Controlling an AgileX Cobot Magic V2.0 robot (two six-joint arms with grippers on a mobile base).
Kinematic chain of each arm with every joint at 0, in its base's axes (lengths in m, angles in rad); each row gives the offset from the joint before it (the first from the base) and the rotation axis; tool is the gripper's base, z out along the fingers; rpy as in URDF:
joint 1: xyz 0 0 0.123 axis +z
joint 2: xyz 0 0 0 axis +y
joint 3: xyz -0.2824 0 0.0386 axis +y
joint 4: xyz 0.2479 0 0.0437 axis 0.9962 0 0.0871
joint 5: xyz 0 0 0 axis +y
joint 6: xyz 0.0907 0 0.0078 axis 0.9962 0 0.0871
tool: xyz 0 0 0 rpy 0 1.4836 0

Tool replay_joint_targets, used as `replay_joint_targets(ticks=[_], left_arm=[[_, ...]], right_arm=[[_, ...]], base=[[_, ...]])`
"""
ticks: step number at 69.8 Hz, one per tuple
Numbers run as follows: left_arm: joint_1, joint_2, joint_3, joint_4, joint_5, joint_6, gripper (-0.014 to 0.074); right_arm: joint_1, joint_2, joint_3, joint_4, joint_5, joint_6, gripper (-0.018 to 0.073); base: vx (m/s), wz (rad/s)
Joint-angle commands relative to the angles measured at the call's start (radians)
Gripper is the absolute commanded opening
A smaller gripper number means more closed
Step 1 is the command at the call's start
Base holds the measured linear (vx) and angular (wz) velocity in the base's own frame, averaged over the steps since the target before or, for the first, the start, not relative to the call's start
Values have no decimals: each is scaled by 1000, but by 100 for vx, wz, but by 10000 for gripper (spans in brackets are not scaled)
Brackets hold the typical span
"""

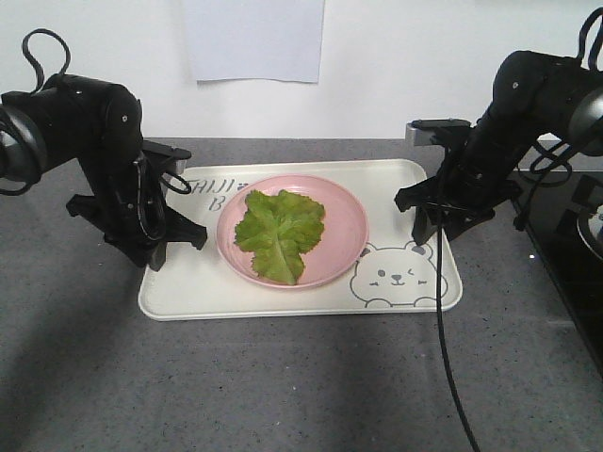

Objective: Transfer vegetables to tray and serve
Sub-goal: 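Lower the tray onto the counter with both grippers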

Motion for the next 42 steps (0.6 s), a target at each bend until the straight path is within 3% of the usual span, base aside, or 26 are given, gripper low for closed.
replay_joint_targets(ticks=[1, 14, 42], left_arm=[[-15, -56, -30, -34, -7, 6, 179], [-15, -56, -30, -34, 1, 6, 225], [-15, -64, -31, -27, 7, 6, 239]], right_arm=[[7, -54, -28, 53, 32, -14, 384], [7, -54, -28, 52, 35, 0, 384], [6, -78, -28, 1, 16, 69, 381]], base=[[0, 0], [0, 0], [0, 0]])
